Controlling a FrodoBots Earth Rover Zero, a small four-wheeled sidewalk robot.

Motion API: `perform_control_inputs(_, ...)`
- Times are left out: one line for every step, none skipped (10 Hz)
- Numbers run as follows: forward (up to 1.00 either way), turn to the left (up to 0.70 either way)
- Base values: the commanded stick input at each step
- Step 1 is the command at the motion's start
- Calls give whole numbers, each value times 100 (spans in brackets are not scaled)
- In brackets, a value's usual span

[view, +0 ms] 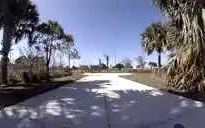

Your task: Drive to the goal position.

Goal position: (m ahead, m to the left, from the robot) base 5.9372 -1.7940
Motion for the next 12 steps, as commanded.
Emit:
perform_control_inputs(100,0)
perform_control_inputs(100,0)
perform_control_inputs(100,0)
perform_control_inputs(100,0)
perform_control_inputs(100,0)
perform_control_inputs(100,0)
perform_control_inputs(100,0)
perform_control_inputs(100,0)
perform_control_inputs(100,0)
perform_control_inputs(100,0)
perform_control_inputs(100,0)
perform_control_inputs(100,0)
